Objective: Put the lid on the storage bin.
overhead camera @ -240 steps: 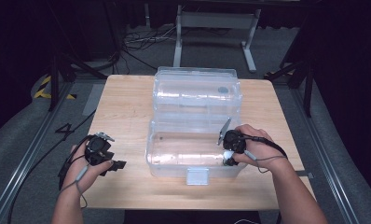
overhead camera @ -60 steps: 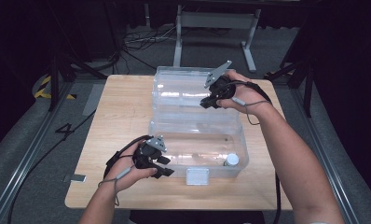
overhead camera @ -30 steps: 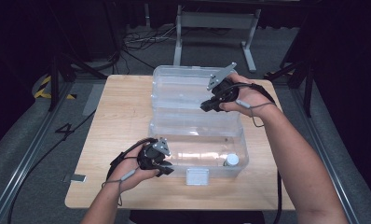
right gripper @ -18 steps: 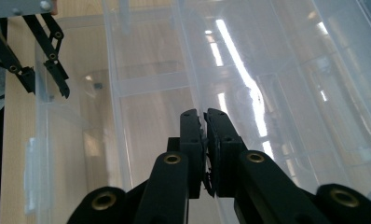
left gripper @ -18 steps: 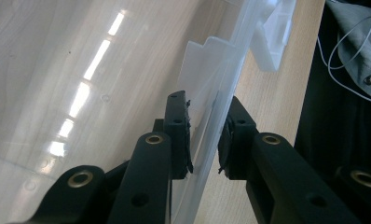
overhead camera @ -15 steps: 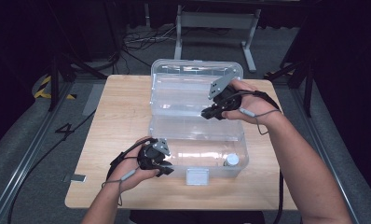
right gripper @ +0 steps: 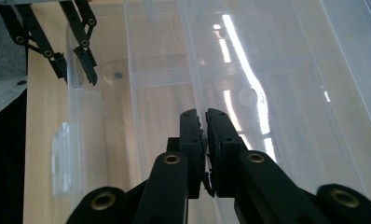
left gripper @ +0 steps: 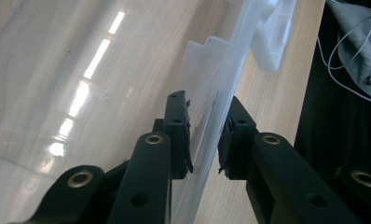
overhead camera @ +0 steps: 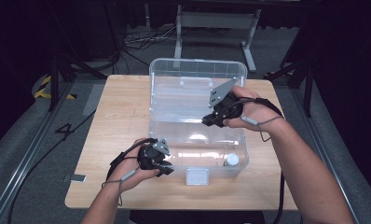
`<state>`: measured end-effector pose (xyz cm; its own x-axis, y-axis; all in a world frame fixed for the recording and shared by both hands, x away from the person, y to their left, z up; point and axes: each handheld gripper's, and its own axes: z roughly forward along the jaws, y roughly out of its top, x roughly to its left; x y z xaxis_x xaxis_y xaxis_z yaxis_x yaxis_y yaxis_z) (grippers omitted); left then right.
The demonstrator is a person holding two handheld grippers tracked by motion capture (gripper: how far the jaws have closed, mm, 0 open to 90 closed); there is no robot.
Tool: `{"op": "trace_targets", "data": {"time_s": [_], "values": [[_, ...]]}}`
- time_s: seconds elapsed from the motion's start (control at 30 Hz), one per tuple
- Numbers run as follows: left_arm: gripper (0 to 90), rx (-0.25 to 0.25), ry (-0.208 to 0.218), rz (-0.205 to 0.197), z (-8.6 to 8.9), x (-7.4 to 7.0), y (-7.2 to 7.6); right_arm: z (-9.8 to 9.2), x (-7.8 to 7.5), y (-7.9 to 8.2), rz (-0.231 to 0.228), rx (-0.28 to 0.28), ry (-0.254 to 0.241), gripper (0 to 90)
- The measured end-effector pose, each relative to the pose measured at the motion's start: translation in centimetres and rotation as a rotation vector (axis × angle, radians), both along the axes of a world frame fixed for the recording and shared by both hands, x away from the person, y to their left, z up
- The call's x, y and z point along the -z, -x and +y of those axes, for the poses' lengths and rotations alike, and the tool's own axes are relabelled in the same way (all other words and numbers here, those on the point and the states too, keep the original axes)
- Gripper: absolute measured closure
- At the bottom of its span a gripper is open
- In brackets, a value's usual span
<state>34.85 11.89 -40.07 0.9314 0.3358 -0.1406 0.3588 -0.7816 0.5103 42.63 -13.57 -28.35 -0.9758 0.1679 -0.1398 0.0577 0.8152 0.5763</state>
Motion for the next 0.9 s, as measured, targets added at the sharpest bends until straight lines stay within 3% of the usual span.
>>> {"op": "trace_targets", "data": {"time_s": [0.9], "values": [[75.8,-0.006,-0.008,0.001,0.0,0.0,0.1,0.0,0.6,2.4,-0.009,-0.036,0.036,84.1]]}}
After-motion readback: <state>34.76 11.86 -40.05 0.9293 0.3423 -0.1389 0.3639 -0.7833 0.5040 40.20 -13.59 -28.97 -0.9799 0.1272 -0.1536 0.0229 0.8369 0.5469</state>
